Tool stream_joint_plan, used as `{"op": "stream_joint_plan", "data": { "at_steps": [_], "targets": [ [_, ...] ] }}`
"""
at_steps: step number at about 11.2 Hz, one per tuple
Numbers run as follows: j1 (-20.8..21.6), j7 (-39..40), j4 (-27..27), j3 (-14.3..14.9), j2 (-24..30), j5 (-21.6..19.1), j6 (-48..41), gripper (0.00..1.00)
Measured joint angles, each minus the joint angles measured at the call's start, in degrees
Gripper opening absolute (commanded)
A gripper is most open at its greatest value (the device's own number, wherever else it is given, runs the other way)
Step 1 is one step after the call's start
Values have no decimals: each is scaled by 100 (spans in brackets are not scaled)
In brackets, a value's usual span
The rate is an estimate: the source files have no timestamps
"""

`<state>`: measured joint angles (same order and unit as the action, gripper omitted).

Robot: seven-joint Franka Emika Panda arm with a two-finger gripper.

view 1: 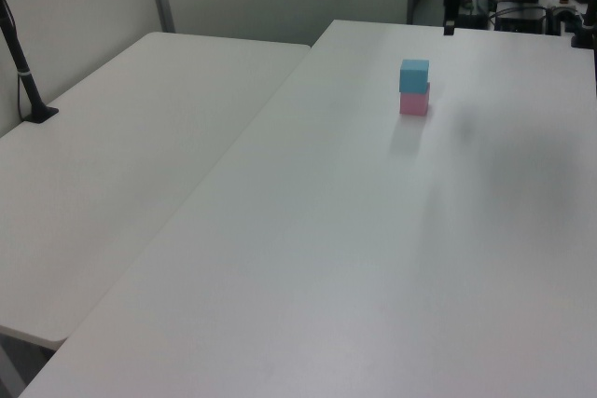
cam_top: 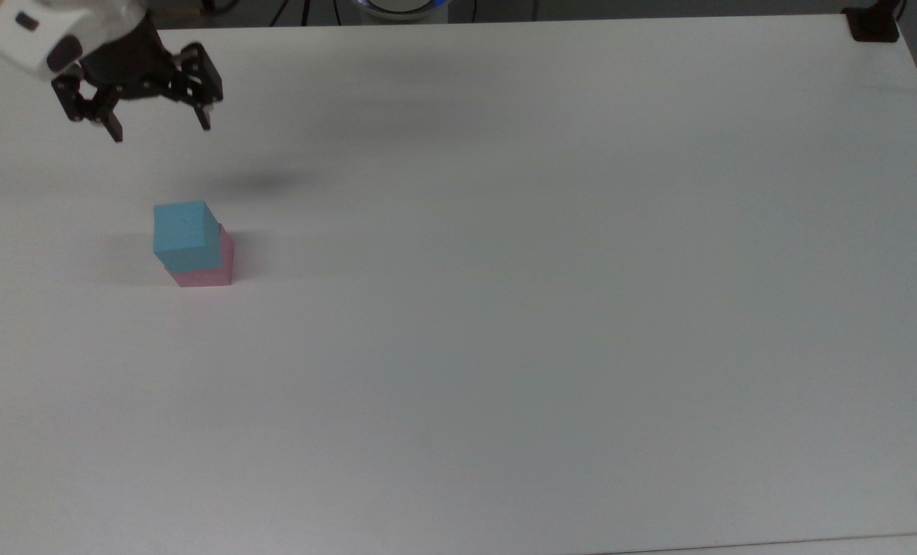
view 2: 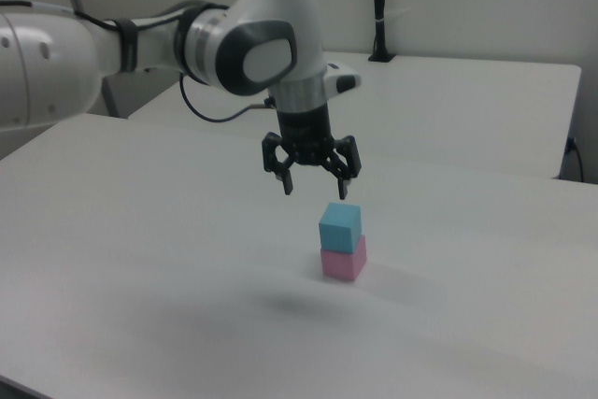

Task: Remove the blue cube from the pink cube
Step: 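Lower the gripper and close it on the light-blue cube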

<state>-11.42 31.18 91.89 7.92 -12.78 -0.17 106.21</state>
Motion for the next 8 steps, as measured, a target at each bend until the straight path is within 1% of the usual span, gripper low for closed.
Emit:
{"op": "stream_joint_plan", "data": {
  "at_steps": [3, 8],
  "targets": [
    [17, -650, 3, -3, -476, 0, 584, 100],
    [52, -1138, 1, -29, -893, 0, 1138, 100]
  ]
}}
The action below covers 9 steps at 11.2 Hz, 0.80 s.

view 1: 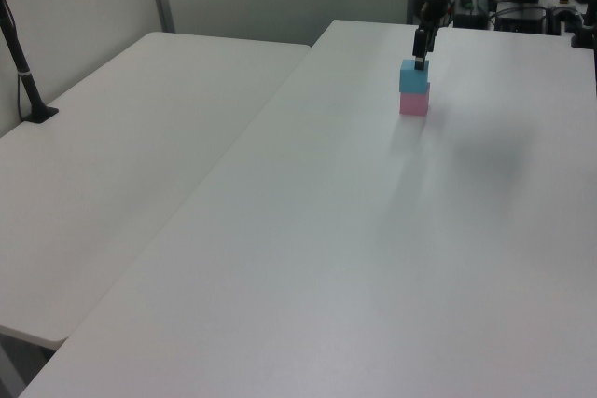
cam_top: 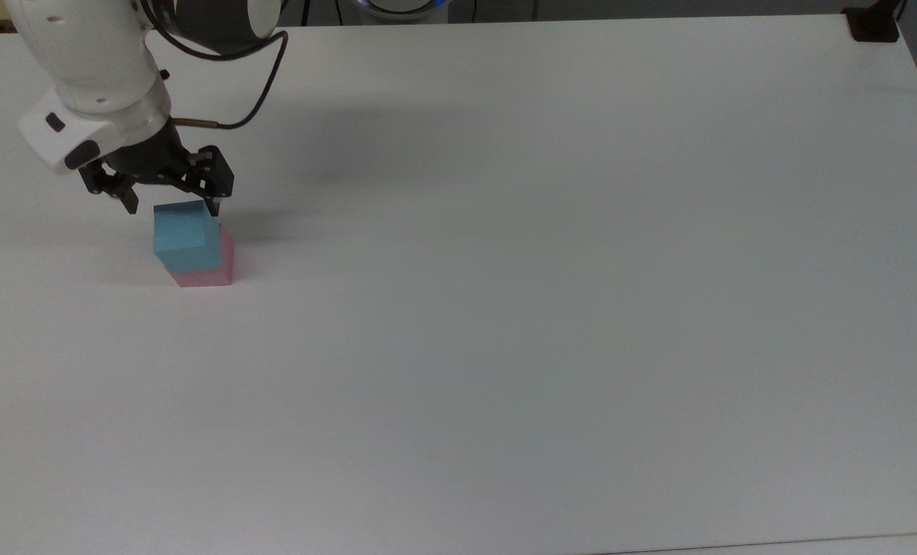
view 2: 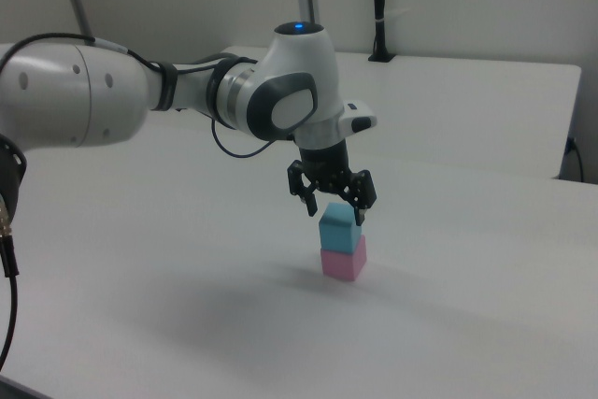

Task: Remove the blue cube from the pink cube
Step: 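Lower the gripper and close it on the light-blue cube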

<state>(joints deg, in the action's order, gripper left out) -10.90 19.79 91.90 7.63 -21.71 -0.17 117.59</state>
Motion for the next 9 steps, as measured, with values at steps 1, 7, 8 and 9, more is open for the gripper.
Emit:
{"op": "stream_joint_plan", "data": {
  "at_steps": [1, 7, 8, 9],
  "targets": [
    [34, -51, 0, -8, -71, 0, 53, 96],
    [141, -450, -54, -80, -189, 181, 136, 51],
    [138, -451, -98, -80, -150, 181, 136, 49],
    [139, -452, -130, -80, -89, 181, 136, 49]
  ]
}}
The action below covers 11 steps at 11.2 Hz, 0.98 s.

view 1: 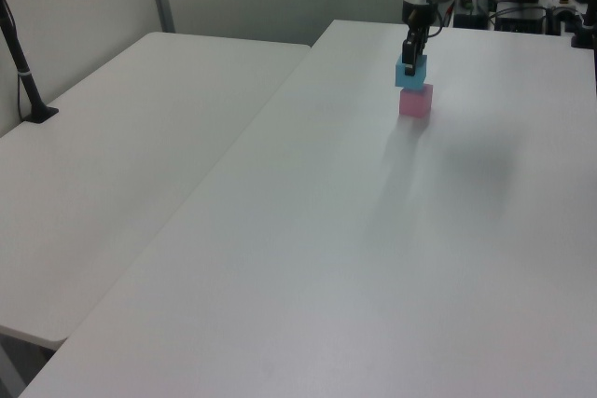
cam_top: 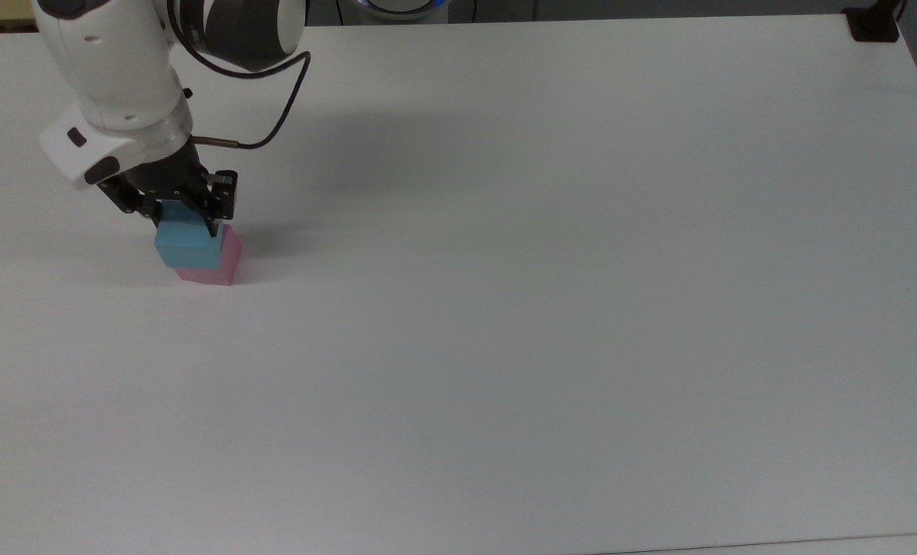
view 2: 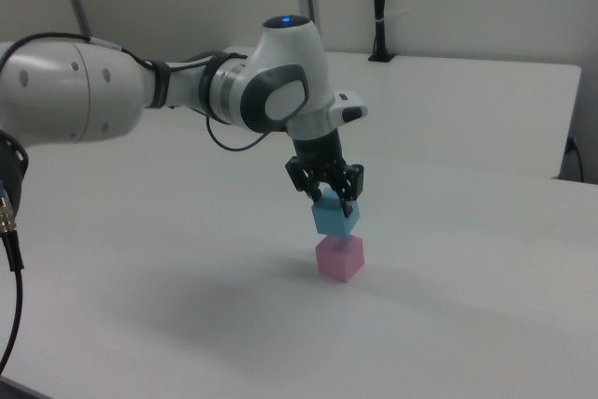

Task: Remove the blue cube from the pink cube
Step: 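Lower the gripper and close it on the light-blue cube, then lift the light-blue cube off the pink cube and set it beside it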

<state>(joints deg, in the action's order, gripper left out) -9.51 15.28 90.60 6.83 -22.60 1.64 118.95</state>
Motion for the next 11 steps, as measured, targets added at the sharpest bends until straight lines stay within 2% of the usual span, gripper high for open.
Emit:
{"op": "stream_joint_plan", "data": {
  "at_steps": [2, 4, 8, 11],
  "targets": [
    [0, -69, -3, -81, 133, 0, -99, 50],
    [39, -574, -6, -363, 192, 1, -131, 50],
    [696, -1630, 14, -450, 132, 4, -140, 50],
    [1022, -1909, 23, -457, -55, 6, -140, 50]
  ]
}}
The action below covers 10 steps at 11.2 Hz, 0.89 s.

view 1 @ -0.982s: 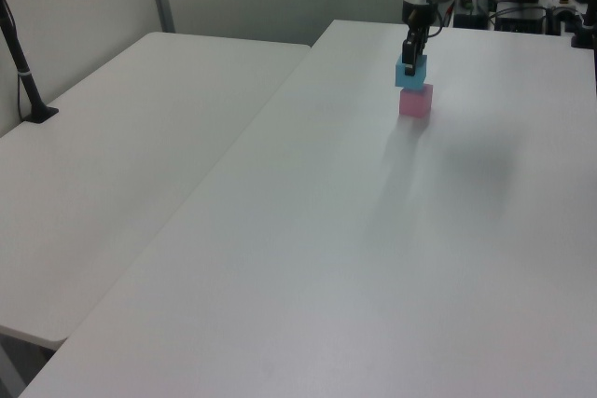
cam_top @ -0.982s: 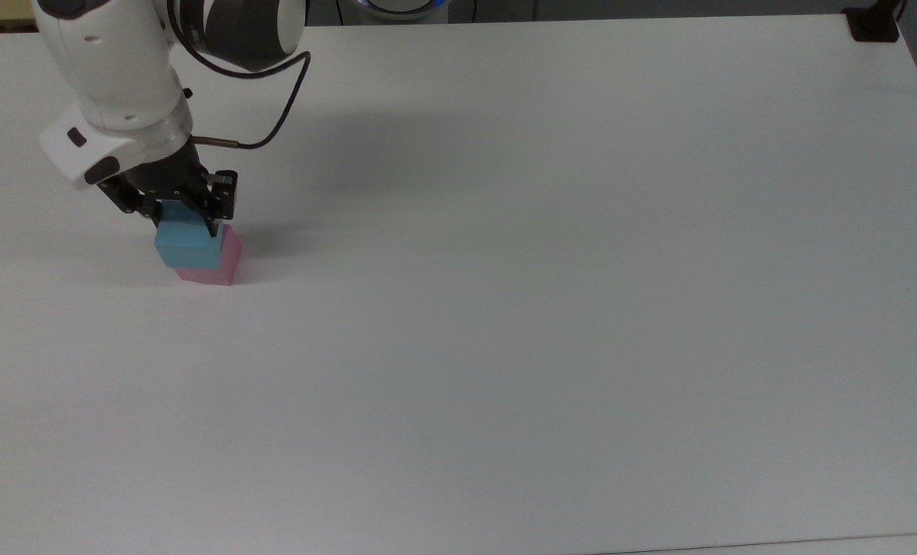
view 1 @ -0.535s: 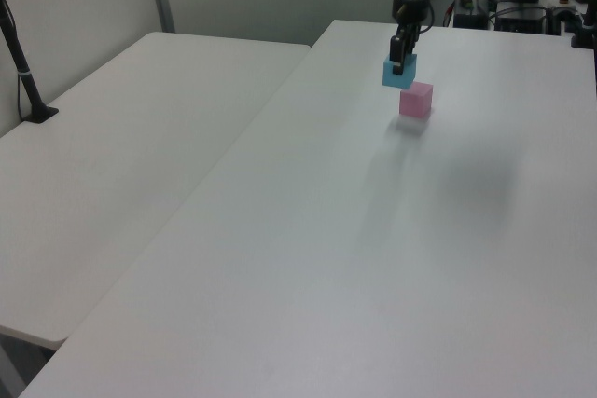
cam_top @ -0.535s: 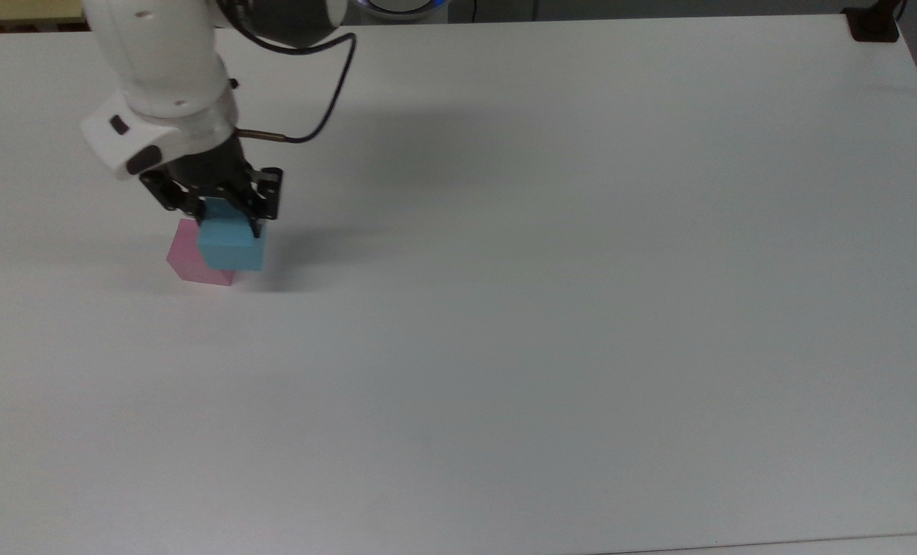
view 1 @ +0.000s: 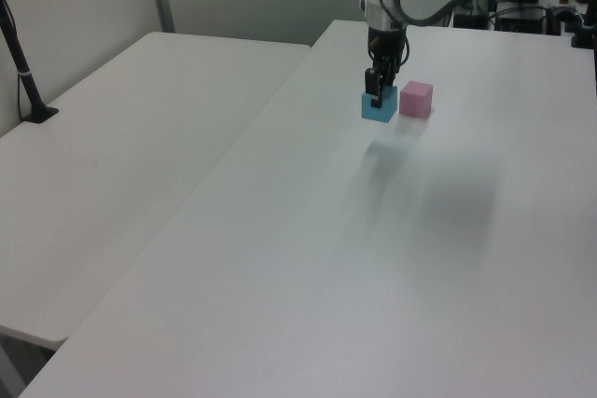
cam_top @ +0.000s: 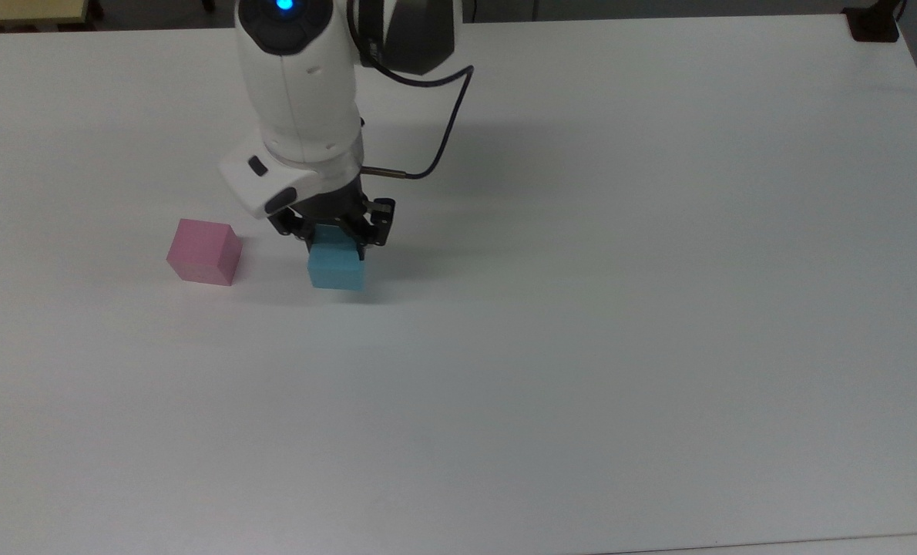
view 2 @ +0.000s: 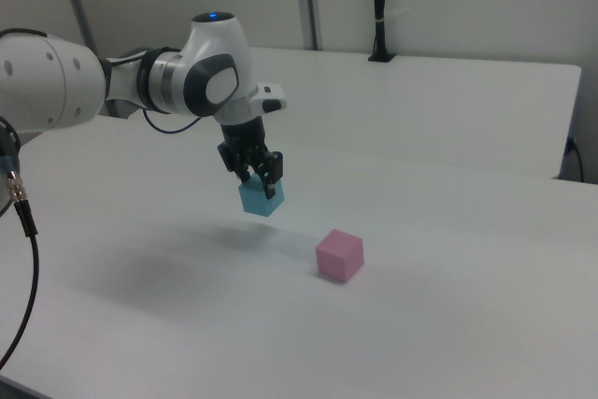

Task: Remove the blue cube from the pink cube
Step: 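Lift the light-blue cube off the pink cube and set it beside it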

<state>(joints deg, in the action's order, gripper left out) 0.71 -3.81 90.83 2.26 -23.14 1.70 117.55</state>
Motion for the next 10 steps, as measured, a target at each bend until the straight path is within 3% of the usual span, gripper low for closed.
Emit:
{"op": "stream_joint_plan", "data": {
  "at_steps": [4, 6, 10],
  "targets": [
    [293, -226, 7, -23, -382, 1, 0, 54],
    [403, -352, 6, -30, -516, 200, 10, 96],
    [423, -549, -25, -38, -596, 397, 44, 100]
  ]
}}
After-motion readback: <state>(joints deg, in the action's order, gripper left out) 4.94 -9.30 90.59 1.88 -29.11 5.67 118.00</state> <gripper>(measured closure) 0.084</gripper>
